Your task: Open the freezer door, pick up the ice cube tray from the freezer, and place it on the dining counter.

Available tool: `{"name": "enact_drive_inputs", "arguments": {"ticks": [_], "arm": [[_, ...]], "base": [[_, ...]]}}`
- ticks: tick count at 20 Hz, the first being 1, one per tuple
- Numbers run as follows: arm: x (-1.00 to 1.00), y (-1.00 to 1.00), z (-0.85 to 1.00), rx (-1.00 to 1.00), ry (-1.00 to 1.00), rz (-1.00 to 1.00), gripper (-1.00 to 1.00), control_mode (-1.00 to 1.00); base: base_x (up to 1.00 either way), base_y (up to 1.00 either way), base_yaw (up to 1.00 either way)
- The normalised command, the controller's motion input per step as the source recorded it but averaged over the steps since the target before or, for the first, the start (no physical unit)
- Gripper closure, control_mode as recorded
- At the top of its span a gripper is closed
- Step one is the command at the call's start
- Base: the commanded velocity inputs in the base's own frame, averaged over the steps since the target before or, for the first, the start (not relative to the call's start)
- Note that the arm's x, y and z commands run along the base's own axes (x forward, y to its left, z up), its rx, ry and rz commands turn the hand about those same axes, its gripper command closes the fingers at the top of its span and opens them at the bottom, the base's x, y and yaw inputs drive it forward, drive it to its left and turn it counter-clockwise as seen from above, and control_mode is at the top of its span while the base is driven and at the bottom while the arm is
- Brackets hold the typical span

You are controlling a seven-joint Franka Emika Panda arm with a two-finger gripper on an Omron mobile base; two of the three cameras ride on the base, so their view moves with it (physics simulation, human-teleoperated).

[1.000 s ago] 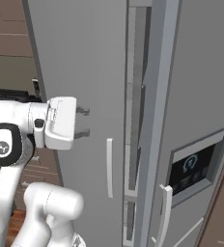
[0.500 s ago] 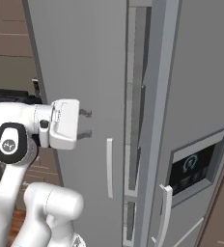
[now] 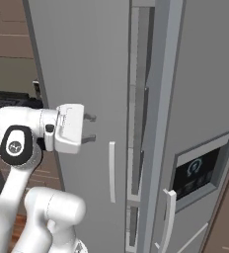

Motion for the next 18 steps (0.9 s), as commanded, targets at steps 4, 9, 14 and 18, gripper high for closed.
{"name": "enact_drive_inputs", "arguments": {"ticks": [4, 9, 14, 18], "arm": [[0.18, -0.09, -0.15, 0.0, 0.0, -0.02, -1.0, -1.0], [0.18, -0.15, -0.11, 0.0, 0.0, -0.01, -1.0, -1.0], [0.21, -0.16, -0.05, 0.0, 0.0, -0.02, -1.0, -1.0], [0.2, -0.14, -0.08, 0.0, 0.0, -0.02, -1.0, -1.0]], "base": [[0.0, 0.0, 0.0], [0.0, 0.0, 0.0], [0.0, 0.0, 0.0], [0.0, 0.0, 0.0]]}}
